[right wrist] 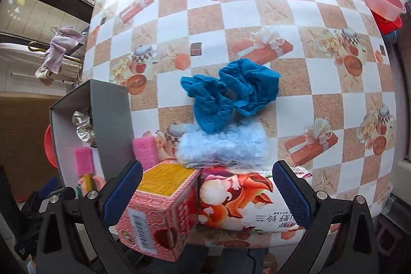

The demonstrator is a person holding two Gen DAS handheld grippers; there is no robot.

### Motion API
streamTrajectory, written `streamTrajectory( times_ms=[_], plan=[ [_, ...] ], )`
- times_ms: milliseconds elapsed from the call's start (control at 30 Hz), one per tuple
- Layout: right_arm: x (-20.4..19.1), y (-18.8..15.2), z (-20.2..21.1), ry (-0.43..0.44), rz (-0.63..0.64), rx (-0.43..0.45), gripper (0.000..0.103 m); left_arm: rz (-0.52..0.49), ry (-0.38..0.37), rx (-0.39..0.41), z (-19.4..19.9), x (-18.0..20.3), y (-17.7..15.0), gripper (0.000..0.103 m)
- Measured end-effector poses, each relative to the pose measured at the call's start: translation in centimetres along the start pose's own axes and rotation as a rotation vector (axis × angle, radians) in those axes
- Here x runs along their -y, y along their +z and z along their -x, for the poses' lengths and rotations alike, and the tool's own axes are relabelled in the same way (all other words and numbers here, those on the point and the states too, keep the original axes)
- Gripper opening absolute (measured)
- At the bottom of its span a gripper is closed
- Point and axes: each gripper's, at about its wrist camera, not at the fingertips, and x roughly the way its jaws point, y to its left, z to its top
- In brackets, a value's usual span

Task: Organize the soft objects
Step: 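Move both tools back toward the blue cloth and fluffy item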

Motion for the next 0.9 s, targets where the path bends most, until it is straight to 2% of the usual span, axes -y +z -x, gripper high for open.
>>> streamTrajectory(
  times_ms=[233, 433, 500, 633, 733, 800, 900],
  plan=[
    [5.3, 0.3, -2.6, -0.013, -0.075, -0.058, 0.102, -0.018, -0.004, -0.035, -0.5, 2.9, 1.4, 0.103],
    [11.4, 0.6, -3.2, -0.079, -0.177, -0.059, 0.102, -0.083, -0.036, -0.066, -0.9, 8.0, 3.6, 0.103],
    [12.6, 0.8, -3.6, -0.046, -0.202, -0.071, 0.102, -0.108, -0.046, -0.073, -1.4, 10.0, 4.6, 0.103],
    [11.3, 1.3, -4.9, 0.080, -0.155, -0.117, 0.102, -0.114, -0.052, -0.084, -2.0, 13.3, 6.3, 0.103],
    [8.5, 1.8, -6.4, 0.112, -0.074, -0.155, 0.102, -0.115, -0.035, -0.077, -2.0, 14.7, 6.9, 0.103],
    [6.4, 2.1, -7.5, 0.076, 0.017, -0.177, 0.102, -0.113, -0.020, -0.080, -2.1, 15.1, 7.1, 0.103],
    [3.8, 2.1, -9.6, -0.091, 0.193, -0.199, 0.102, -0.100, 0.007, -0.088, -2.3, 15.5, 7.2, 0.103]
  ],
)
